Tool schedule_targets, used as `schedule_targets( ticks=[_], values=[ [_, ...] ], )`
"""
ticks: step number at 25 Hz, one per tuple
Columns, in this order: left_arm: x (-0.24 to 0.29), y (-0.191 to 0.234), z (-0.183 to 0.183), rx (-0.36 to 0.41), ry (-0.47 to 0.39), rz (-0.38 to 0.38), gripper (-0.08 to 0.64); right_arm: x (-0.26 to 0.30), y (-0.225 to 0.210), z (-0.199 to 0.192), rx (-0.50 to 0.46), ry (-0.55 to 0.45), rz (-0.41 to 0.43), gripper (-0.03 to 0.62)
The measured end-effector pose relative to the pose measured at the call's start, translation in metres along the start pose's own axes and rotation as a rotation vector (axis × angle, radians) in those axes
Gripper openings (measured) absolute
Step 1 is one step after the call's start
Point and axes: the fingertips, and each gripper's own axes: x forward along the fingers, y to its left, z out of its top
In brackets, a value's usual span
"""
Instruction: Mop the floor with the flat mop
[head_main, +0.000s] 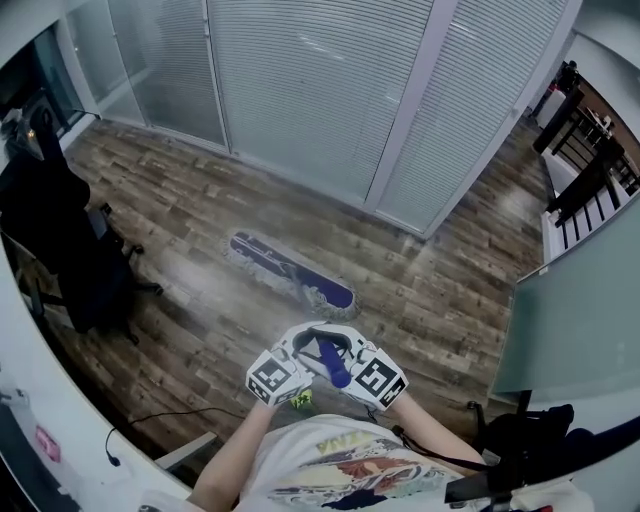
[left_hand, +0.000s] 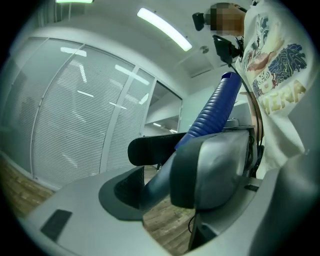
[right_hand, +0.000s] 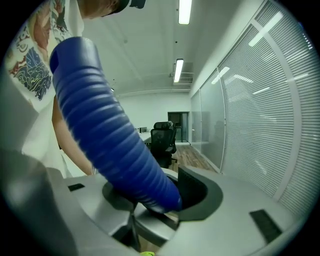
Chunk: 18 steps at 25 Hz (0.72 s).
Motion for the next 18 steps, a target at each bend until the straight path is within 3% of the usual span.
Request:
schedule_targets(
  ticks=[11, 18],
  values=[
    [0.011, -0.121, -0.026, 0.014, 0.039, 0.033, 0.216, -0.095, 0.077, -0.032, -0.006, -0.056, 0.029, 0.189],
    [0.009, -0.129, -0.049, 0.061, 0.070, 0.025, 0.216, -0.094, 0.088, -0.052, 0.011, -0.101, 0.040, 0.189]
  ],
)
